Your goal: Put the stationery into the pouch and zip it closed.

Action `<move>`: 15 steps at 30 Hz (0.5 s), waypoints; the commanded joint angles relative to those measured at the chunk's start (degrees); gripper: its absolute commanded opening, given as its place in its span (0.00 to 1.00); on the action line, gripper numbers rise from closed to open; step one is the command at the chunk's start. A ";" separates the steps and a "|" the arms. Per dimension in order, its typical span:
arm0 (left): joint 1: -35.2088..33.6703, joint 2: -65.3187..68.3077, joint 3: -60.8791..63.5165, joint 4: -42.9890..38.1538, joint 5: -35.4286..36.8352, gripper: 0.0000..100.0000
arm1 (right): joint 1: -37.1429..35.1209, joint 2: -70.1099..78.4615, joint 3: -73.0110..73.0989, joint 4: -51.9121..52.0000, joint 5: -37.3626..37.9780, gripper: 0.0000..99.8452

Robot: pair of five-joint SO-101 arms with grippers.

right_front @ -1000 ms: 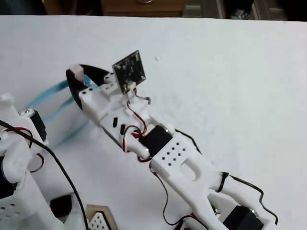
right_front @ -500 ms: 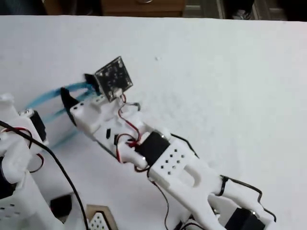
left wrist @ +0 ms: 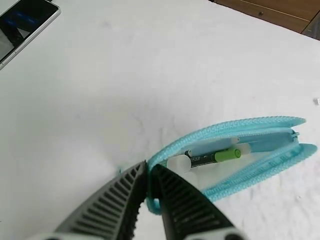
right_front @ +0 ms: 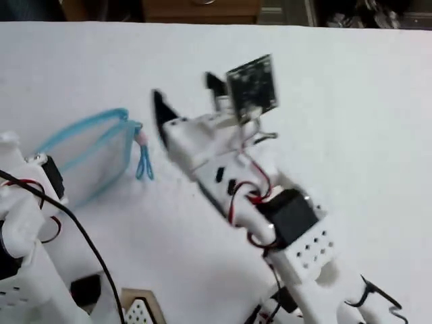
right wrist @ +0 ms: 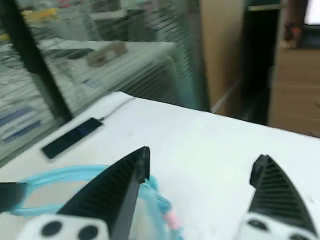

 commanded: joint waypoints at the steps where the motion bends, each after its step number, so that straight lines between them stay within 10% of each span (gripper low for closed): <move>1: -0.13 0.13 -0.97 -0.62 0.35 0.02 | 5.85 -1.36 3.25 3.30 0.09 0.31; 15: 0.13 0.40 -0.97 -0.62 0.35 0.02 | -12.09 -1.27 36.04 -14.81 0.18 0.31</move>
